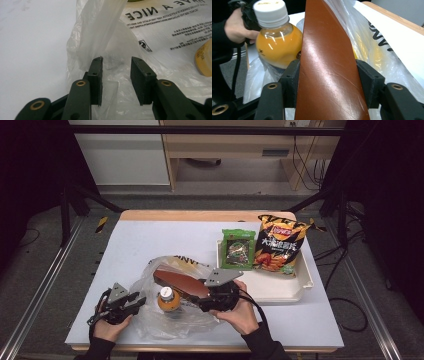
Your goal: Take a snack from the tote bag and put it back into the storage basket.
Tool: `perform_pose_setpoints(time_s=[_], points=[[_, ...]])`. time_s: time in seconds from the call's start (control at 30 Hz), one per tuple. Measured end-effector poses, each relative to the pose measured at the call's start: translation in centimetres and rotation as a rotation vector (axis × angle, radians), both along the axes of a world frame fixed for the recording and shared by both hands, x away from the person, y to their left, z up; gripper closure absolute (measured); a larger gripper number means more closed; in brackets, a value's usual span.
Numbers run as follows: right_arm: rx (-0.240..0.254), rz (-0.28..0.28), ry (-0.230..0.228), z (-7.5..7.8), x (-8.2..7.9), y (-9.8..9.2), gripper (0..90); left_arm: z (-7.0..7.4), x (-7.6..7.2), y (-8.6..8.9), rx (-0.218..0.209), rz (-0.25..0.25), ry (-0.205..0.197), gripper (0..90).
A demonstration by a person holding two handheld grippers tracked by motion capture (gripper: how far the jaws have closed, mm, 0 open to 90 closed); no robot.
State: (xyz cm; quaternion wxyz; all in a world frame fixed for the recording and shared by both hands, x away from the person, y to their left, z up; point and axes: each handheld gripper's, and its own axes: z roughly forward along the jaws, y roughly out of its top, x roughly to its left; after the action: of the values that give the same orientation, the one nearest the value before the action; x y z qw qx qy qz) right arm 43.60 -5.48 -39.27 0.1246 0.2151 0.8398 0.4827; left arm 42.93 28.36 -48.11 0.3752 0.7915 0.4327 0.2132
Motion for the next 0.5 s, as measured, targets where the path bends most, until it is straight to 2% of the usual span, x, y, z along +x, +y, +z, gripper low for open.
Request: perform_pose_setpoints(time_s=[0.17,0.27,0.4,0.5], points=[[-0.007,0.008,-0.012,0.2,-0.5,-0.6,43.8,0.0,0.0,0.0,-0.006,0.003,-0.008,61.8],[-0.002,0.006,0.000,0.1,-0.6,-1.0,43.8,0.2,-0.1,0.0,-0.020,-0.003,-0.025,58.9],[-0.015,-0.009,0.001,-0.3,-0.5,-1.2,43.8,1.4,-0.4,-0.1,-0.057,-0.018,-0.085,57.0],[-0.034,-0.021,0.009,-0.9,-0.4,-1.1,43.8,3.0,-1.0,-0.2,-0.089,-0.022,-0.161,58.4]])
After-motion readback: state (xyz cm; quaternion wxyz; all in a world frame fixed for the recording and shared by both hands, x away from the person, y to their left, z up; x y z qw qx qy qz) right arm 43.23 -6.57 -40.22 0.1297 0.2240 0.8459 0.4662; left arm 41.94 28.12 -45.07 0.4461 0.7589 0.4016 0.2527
